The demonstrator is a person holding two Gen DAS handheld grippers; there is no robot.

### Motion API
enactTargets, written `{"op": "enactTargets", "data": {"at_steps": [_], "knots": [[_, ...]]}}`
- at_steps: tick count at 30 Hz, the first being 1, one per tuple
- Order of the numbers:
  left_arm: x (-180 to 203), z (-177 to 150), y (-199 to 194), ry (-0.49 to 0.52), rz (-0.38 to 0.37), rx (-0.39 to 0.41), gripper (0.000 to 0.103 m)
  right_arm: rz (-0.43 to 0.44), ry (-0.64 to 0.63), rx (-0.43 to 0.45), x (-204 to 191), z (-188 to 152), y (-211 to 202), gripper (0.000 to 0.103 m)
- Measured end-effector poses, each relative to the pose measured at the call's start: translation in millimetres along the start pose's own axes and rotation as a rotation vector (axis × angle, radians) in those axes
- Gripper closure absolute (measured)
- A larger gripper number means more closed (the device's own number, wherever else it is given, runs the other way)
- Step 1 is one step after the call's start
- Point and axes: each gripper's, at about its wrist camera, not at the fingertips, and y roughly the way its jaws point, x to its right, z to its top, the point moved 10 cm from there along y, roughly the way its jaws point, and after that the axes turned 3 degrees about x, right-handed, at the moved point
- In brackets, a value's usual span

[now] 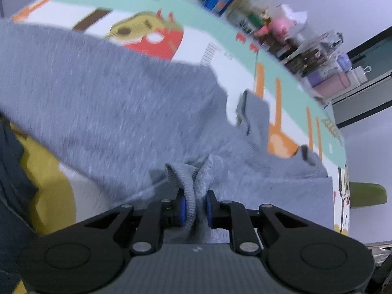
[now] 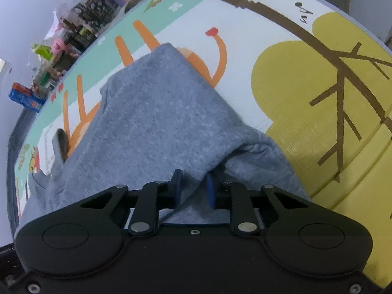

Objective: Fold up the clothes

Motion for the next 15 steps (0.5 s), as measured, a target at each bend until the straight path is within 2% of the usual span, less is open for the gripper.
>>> {"op": "enactTargets", "data": {"at_steps": [4, 9, 11, 15], "knots": [[12, 18, -11, 0.034, 0.007, 0.065, 0.086, 0.021, 0.012, 0.029, -2, 3, -4, 0.093], [21, 37, -31, 0.096, 0.033, 0.169, 0.086, 0.091, -0.015, 0.06, -20, 0, -20, 0.094], [16, 40, -28, 0.101, 0.057, 0.165, 0.086, 0.1, -0.033, 0.034, -26, -8, -17, 0.094], [-14, 33, 2, 0.049, 0.143, 0.058, 0.084, 0.071, -0.053, -0.009, -28, -25, -1, 0.094]]}}
